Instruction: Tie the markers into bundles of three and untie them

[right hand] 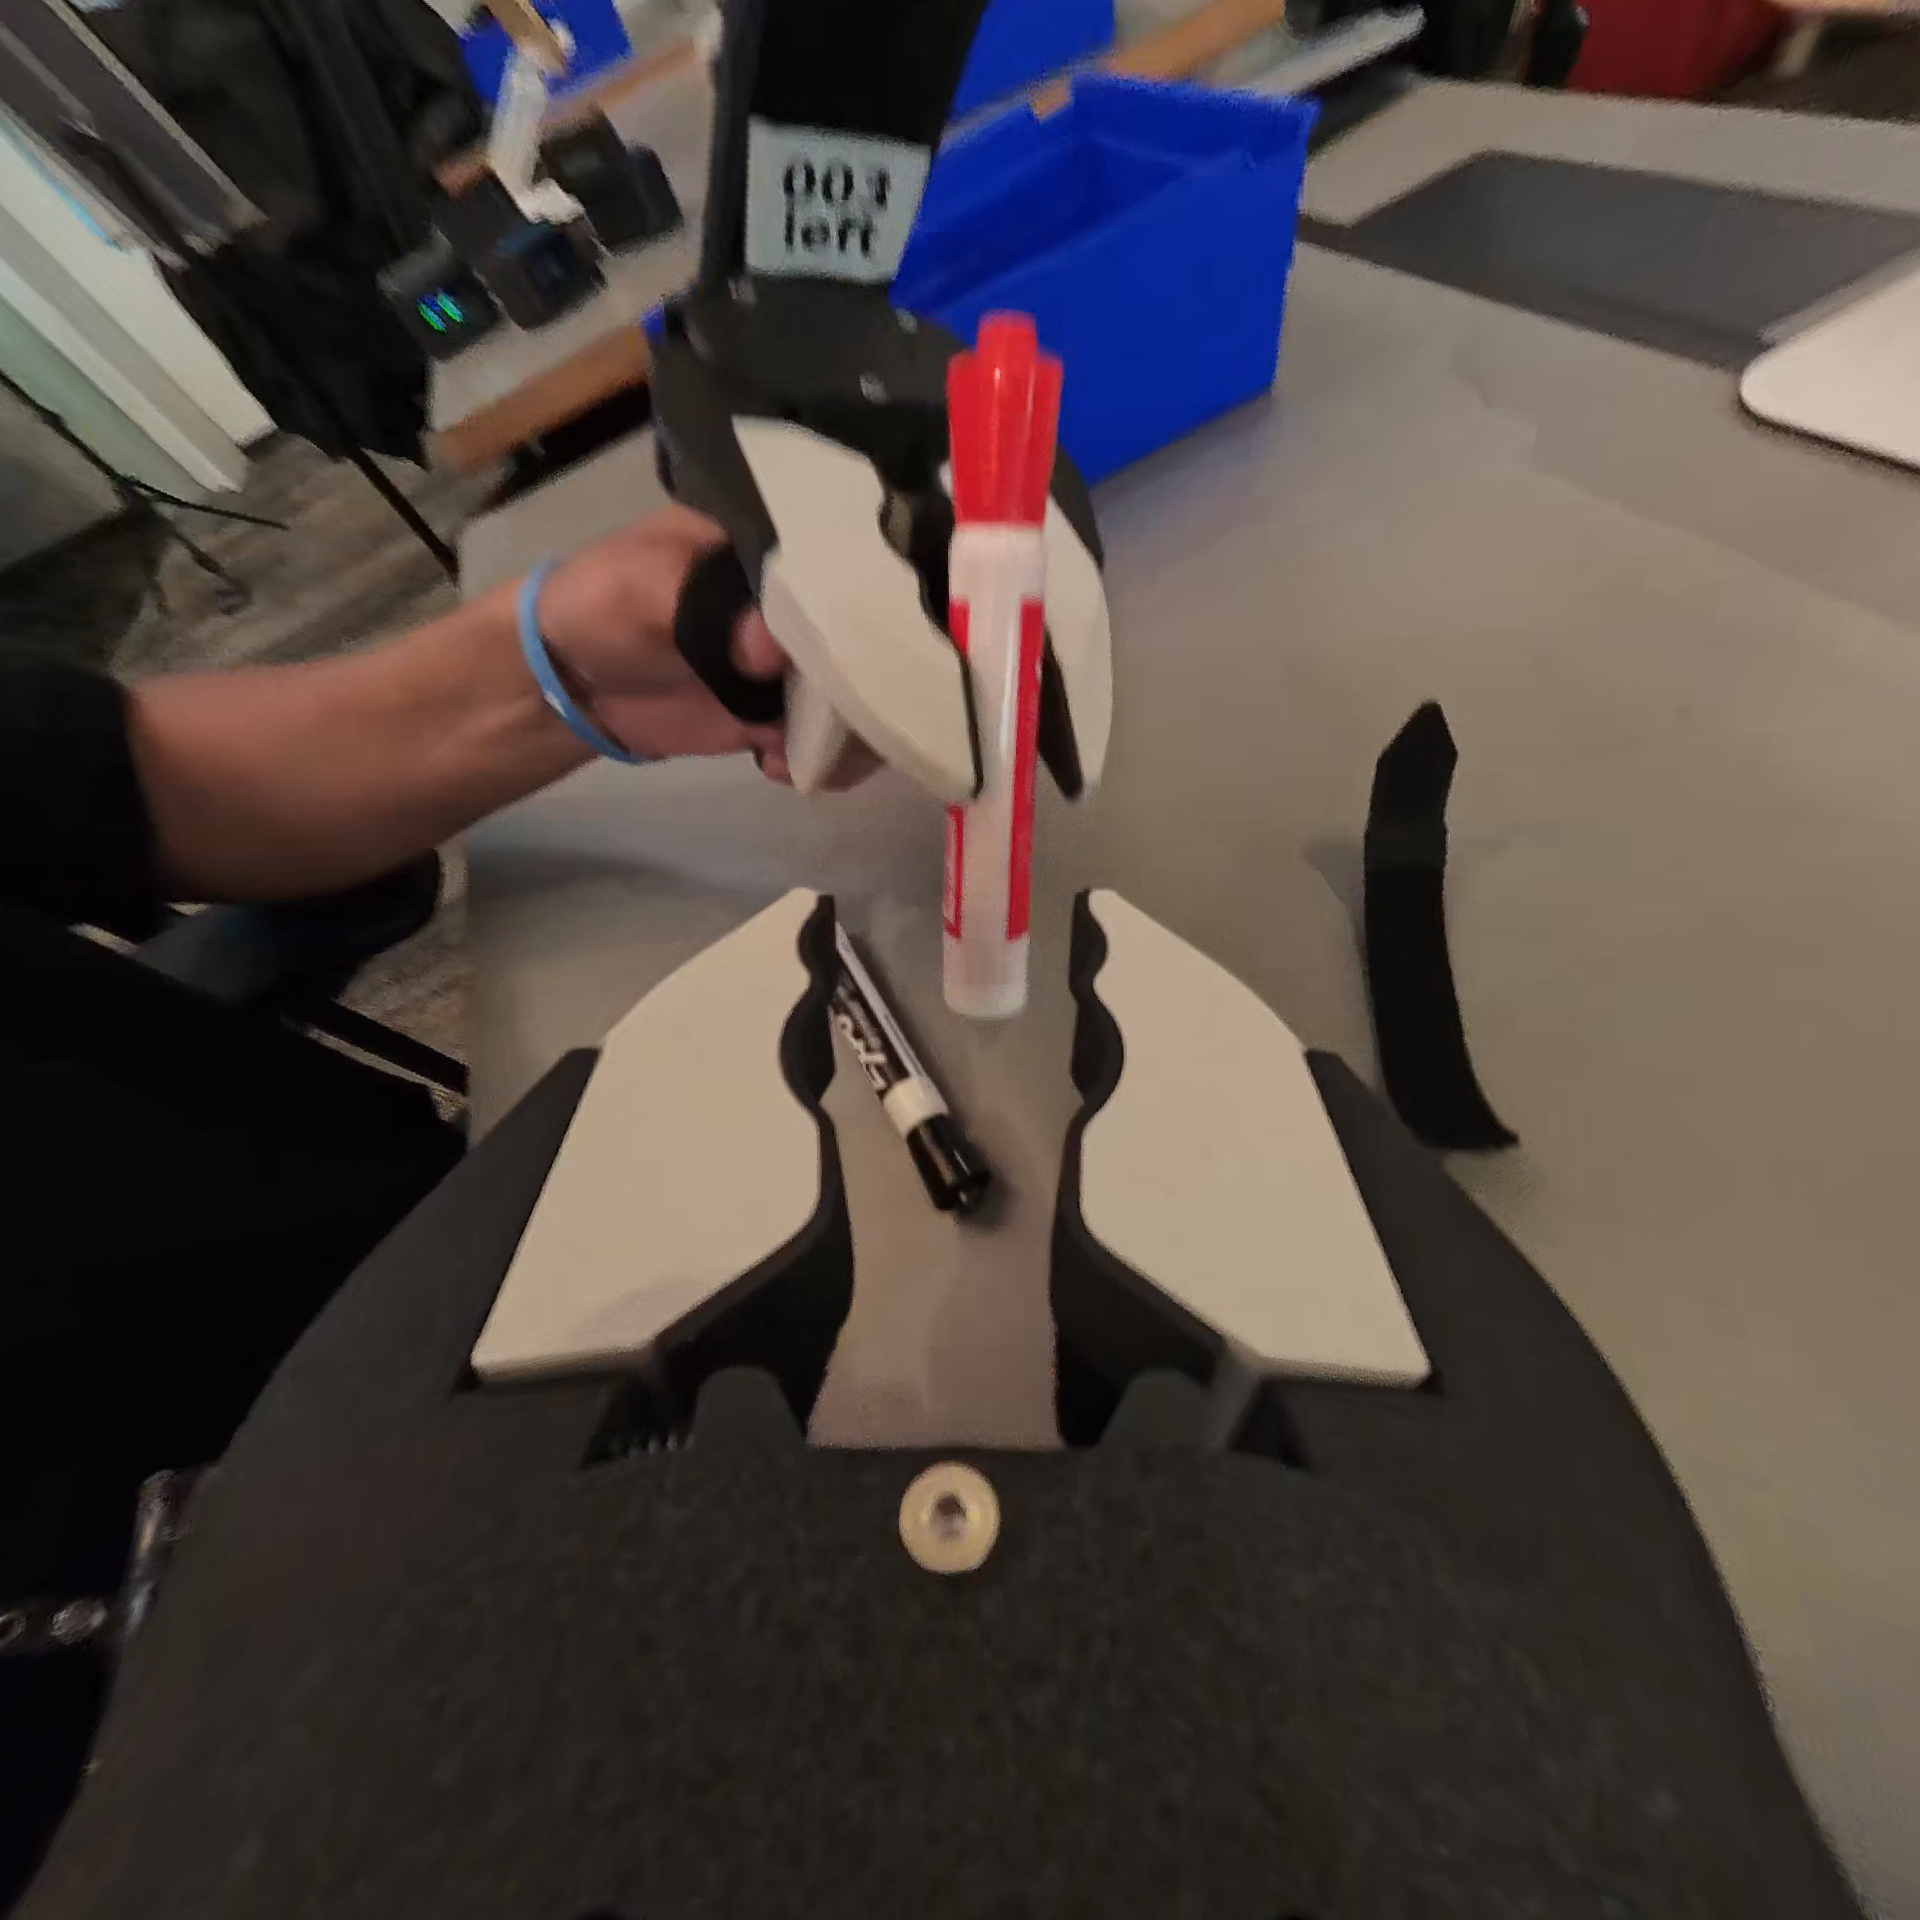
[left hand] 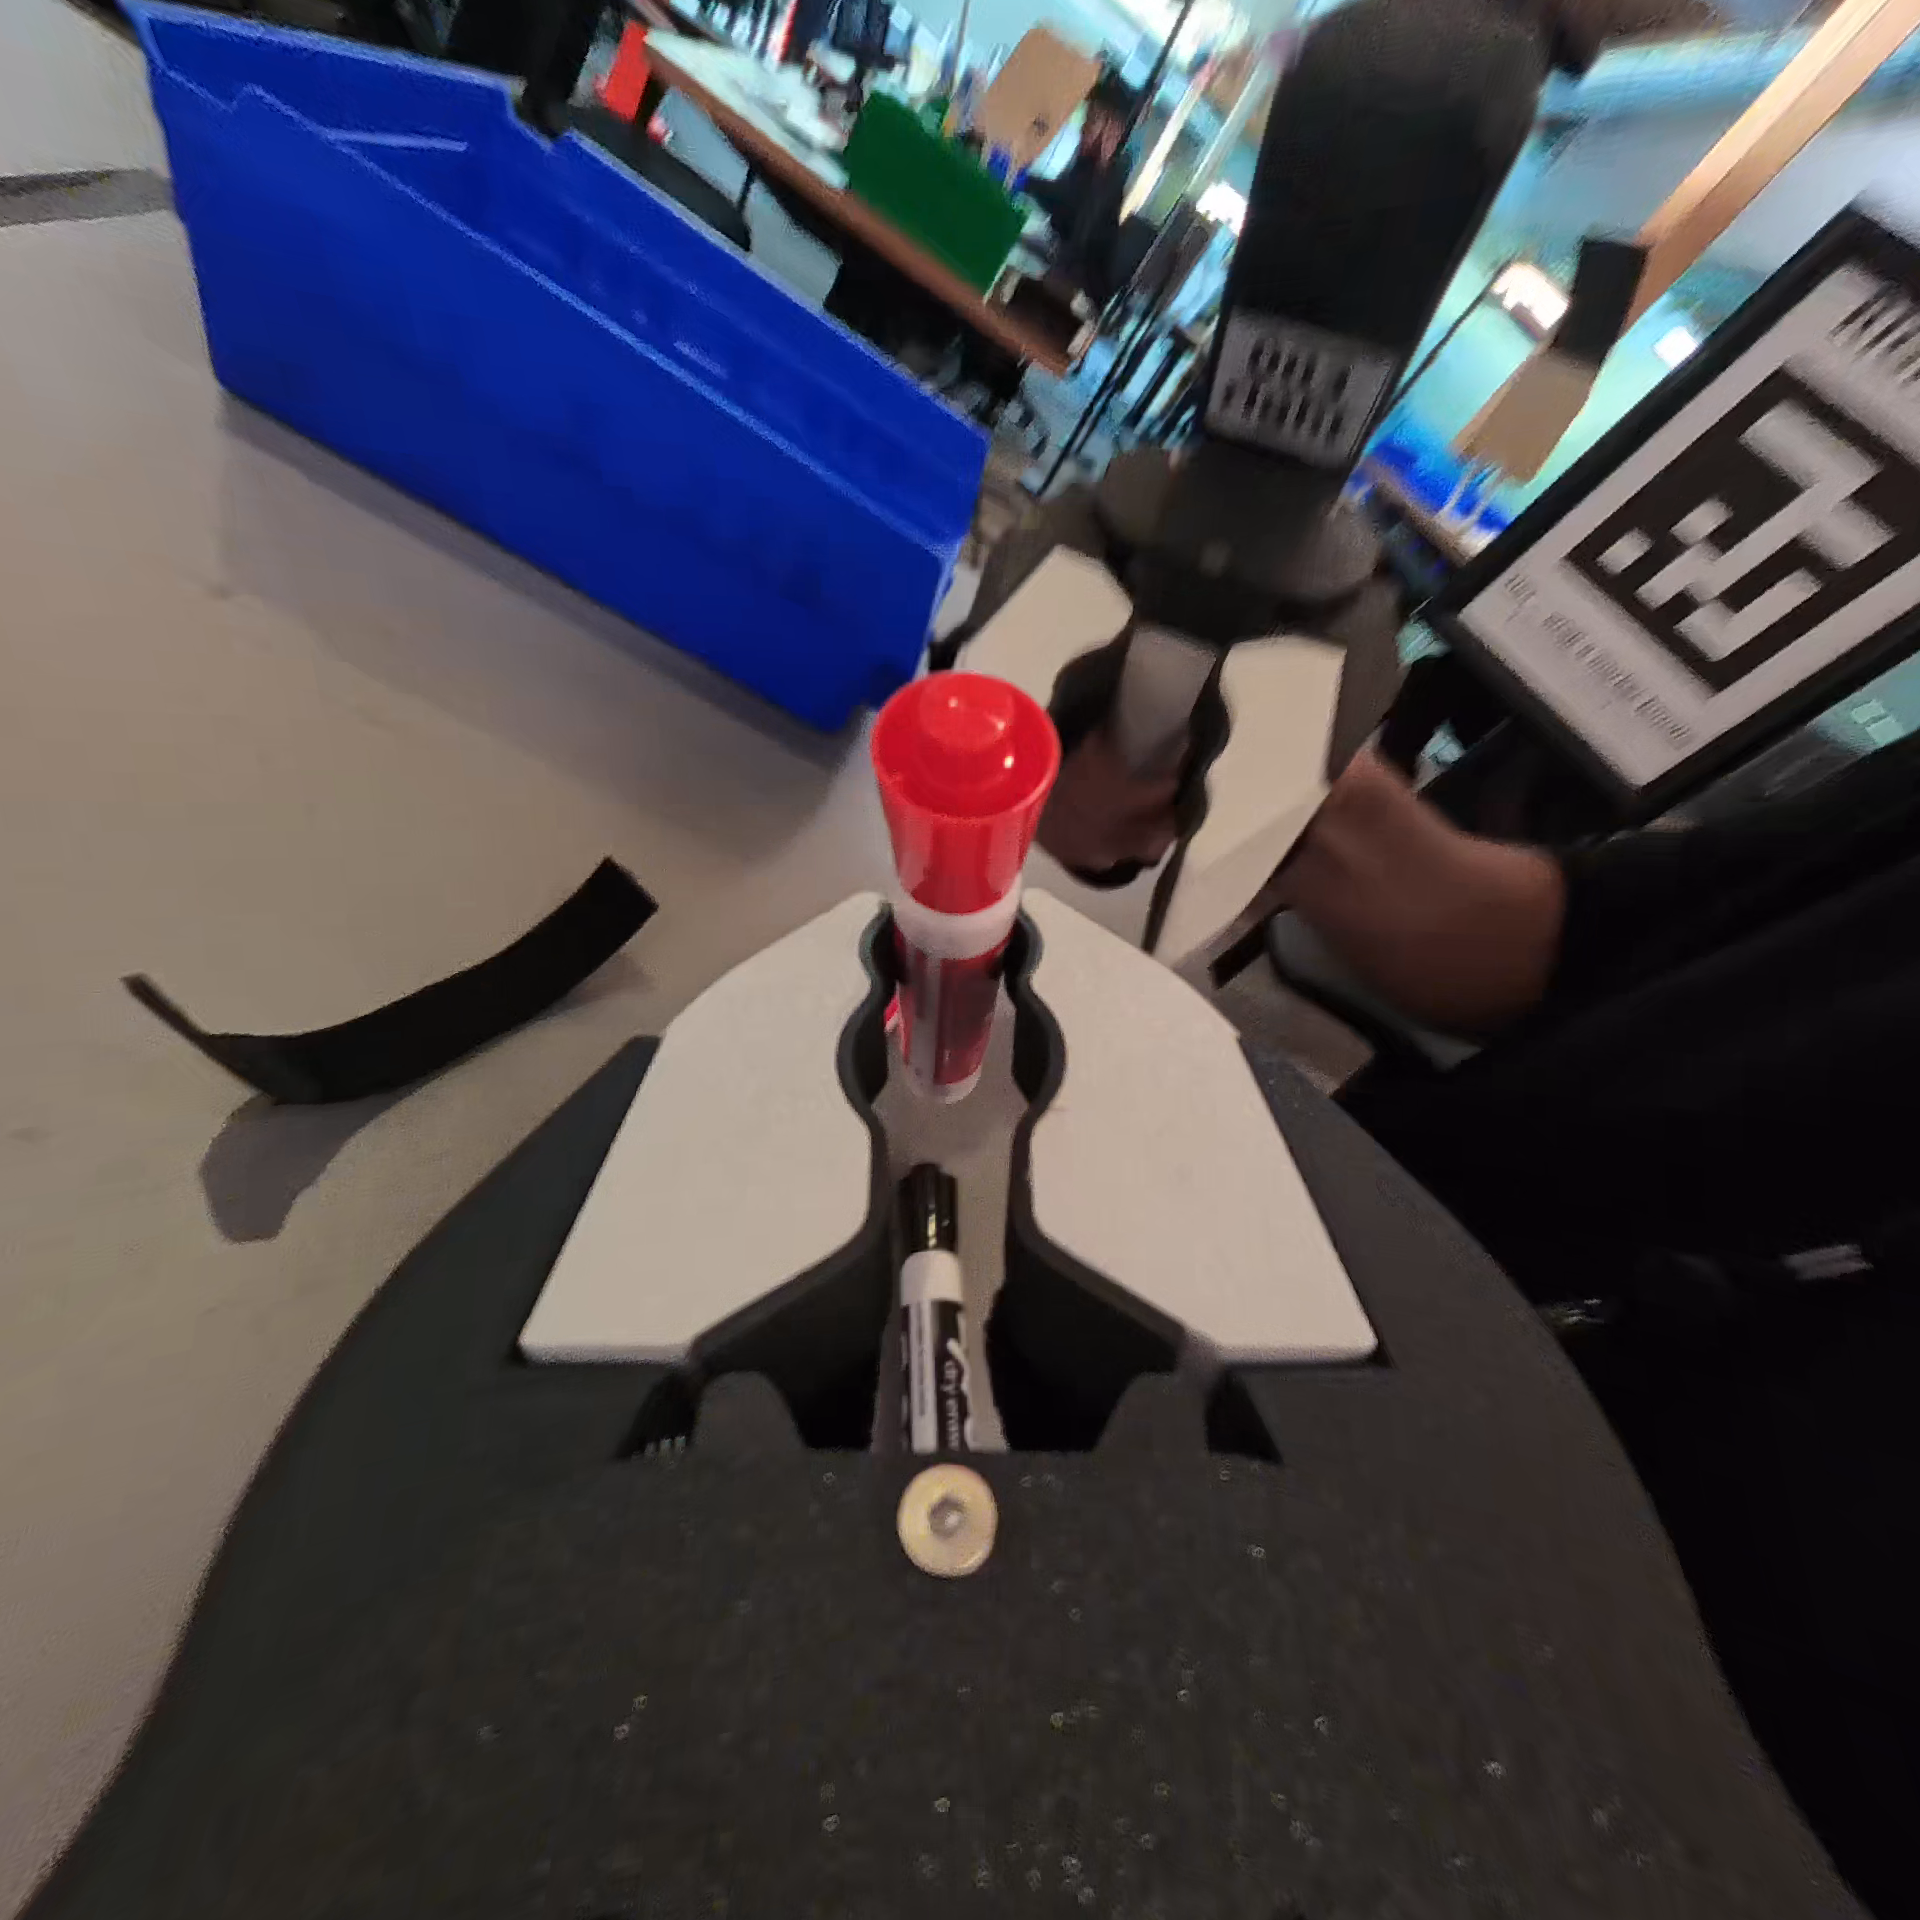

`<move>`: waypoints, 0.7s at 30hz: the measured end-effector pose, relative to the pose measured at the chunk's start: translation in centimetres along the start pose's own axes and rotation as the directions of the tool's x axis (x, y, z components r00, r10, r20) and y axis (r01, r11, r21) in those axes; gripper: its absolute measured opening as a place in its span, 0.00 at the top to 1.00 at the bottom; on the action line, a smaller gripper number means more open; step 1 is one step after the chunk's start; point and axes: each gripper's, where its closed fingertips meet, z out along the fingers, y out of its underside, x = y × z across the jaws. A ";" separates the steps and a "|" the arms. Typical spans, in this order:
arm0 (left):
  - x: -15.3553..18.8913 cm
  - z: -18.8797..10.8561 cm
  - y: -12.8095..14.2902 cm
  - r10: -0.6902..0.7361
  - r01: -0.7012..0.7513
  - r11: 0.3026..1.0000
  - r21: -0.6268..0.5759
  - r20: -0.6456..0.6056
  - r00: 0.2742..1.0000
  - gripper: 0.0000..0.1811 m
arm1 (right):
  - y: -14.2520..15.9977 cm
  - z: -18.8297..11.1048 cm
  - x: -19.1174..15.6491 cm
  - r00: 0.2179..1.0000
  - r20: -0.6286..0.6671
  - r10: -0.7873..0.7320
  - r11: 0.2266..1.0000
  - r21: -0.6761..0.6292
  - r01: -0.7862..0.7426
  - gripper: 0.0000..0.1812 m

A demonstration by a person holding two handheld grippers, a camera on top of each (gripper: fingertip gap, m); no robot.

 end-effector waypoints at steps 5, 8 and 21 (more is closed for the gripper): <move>1.0 0.3 -0.8 -0.013 0.016 0.998 0.053 -0.056 0.998 0.90 | 0.8 1.2 0.3 0.994 -0.109 -0.031 0.998 -0.066 0.024 0.78; 1.4 0.8 -0.5 0.019 -0.019 1.000 0.017 -0.054 0.998 0.90 | 1.6 1.4 0.3 0.988 -0.129 -0.083 0.984 -0.165 0.061 0.90; 0.4 -0.4 2.1 0.090 -0.088 0.979 -0.186 -0.001 0.996 0.89 | 5.9 -3.1 0.9 0.954 -0.142 -0.265 0.867 -0.468 0.171 0.90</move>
